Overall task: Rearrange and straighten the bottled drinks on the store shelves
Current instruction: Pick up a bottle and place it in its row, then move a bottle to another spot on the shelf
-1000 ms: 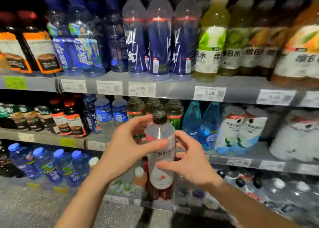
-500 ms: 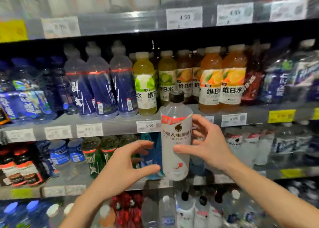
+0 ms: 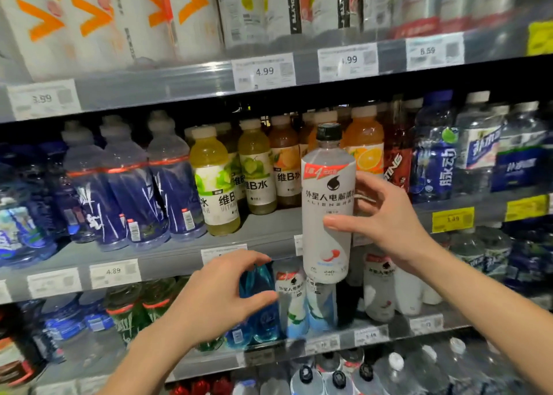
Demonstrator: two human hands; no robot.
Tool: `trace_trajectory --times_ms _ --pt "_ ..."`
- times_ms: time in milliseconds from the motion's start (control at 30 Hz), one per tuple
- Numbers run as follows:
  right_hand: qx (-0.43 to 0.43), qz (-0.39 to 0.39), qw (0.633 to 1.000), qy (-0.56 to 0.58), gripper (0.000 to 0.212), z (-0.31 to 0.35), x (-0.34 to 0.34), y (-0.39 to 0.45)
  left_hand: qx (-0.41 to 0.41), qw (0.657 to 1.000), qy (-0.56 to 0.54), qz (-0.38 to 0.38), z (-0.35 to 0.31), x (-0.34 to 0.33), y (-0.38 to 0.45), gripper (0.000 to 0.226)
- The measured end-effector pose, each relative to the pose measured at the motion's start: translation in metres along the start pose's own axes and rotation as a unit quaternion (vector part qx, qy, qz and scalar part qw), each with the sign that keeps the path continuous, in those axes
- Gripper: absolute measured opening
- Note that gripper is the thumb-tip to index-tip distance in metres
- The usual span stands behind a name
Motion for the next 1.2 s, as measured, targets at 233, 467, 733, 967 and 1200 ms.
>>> trace_trajectory --times_ms 233,467,733,967,1200 --pt "-0.008 -0.025 0.999 -0.020 0.071 -0.002 0.054 -0.011 -0.048 0.998 -0.019 0.022 -0.040 -0.021 0.035 0.056" --pt "-0.020 -0.075 0.996 -0.051 0.059 -0.006 0.126 -0.035 -0.095 0.993 -0.034 0.052 -0.092 -0.051 0.068 0.057" --pt "-0.031 -0.117 0.990 -0.069 0.071 -0.010 0.182 -0.056 -0.138 0.988 -0.044 0.056 -0.129 -0.076 0.088 0.056" --pt "-0.050 -0.124 0.988 -0.078 0.068 -0.038 0.192 -0.071 -0.116 0.989 -0.039 0.084 -0.123 -0.096 0.085 0.058" --pt "-0.096 -0.115 0.986 -0.077 0.065 -0.090 0.191 -0.090 -0.099 0.988 -0.020 0.119 -0.109 -0.130 0.078 0.053"
Point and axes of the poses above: each hand's wrist, its own y-axis towards the middle knuckle, its own x-axis out of the back of the hand, z = x × y, the point moved 2 cm from there along y, towards the middle knuckle, and after that the axes turned 4 degrees about -x, right-handed, at the moved point
